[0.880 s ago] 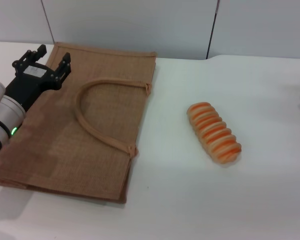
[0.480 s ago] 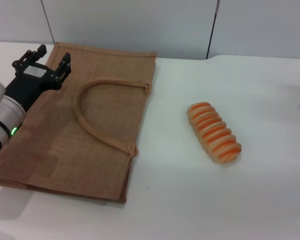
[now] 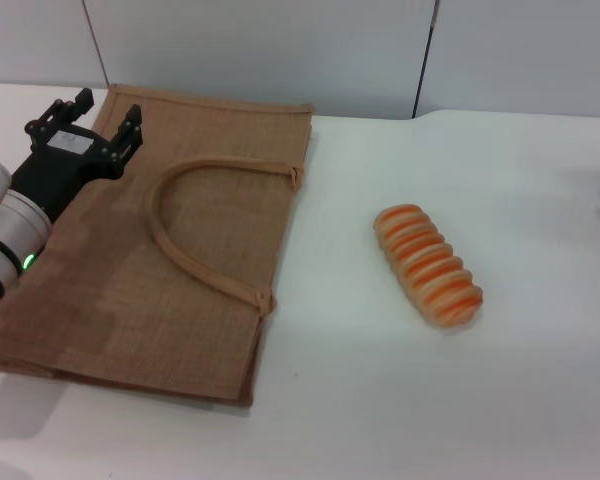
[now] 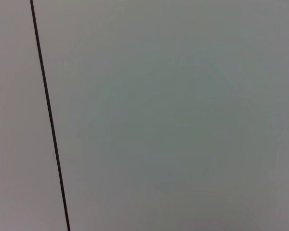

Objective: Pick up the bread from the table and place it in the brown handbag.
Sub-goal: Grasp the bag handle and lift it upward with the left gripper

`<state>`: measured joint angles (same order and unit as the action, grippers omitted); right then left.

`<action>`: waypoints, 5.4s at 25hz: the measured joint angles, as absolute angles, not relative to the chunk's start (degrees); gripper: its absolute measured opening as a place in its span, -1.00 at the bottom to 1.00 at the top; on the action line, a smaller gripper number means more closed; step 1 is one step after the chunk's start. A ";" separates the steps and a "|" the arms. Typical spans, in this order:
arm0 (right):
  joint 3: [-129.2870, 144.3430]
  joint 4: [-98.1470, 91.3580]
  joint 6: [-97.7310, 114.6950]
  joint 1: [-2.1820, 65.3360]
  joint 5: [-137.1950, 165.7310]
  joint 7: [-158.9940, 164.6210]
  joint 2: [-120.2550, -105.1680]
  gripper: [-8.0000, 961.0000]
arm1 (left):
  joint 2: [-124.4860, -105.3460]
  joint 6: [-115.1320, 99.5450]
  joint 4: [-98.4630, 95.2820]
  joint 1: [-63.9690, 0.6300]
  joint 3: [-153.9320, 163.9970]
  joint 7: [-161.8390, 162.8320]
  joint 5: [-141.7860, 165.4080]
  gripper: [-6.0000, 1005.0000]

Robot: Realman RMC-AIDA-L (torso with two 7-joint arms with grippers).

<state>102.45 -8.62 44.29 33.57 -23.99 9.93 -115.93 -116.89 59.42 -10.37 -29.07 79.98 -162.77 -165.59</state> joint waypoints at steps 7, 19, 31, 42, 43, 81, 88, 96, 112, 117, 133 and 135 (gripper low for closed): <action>102.39 -8.61 44.29 33.58 -23.99 9.93 -115.93 0.83 | -116.89 59.42 -10.37 -29.09 79.98 -162.77 -165.59 0.26; 102.39 -8.61 44.11 33.43 -23.99 9.93 -115.93 0.83 | -116.88 60.10 -10.45 -28.80 80.14 -159.46 -165.42 0.26; 102.39 -8.52 42.74 33.46 -23.99 9.93 -115.84 0.83 | -113.61 56.22 -16.12 -29.11 80.51 -140.22 -147.99 0.26; 102.39 -8.52 42.71 33.40 -23.99 9.93 -115.84 0.83 | -109.08 47.37 -24.32 -29.07 80.04 -116.87 -128.63 0.26; 102.39 -8.52 42.71 33.39 -23.99 9.93 -115.84 0.83 | -108.76 46.41 -25.11 -29.07 80.02 -115.01 -126.62 0.26; 102.92 -9.14 41.33 34.02 -23.73 9.93 -115.93 0.83 | -114.06 51.79 -43.15 -33.48 55.23 -75.05 -54.33 0.26; 102.99 -9.14 41.30 34.01 -23.74 9.93 -115.93 0.83 | -114.30 51.76 -43.12 -33.58 55.19 -74.91 -53.58 0.26; 103.01 -9.14 41.30 34.05 -23.73 9.93 -115.93 0.83 | -114.59 50.07 -40.21 -35.27 55.19 -74.93 -52.03 0.26; 103.00 -9.14 41.31 34.52 -23.89 9.93 -116.02 0.83 | -115.70 45.93 -37.02 -36.76 55.20 -75.32 -51.20 0.26; 102.92 -9.14 41.31 34.71 -23.91 9.93 -116.02 0.83 | -115.75 44.93 -36.18 -37.12 54.68 -75.43 -51.44 0.26; 103.01 -9.14 41.31 35.38 -23.82 9.93 -116.02 0.83 | -116.11 43.48 -34.62 -37.72 54.38 -75.59 -51.49 0.25; 103.01 -9.14 41.31 35.43 -23.79 9.93 -116.08 0.83 | -116.13 43.49 -34.30 -37.84 54.39 -75.58 -51.43 0.21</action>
<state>103.01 -9.14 41.31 35.43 -23.79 9.93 -116.08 -116.13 43.49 -34.30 -37.84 54.39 -75.58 -51.43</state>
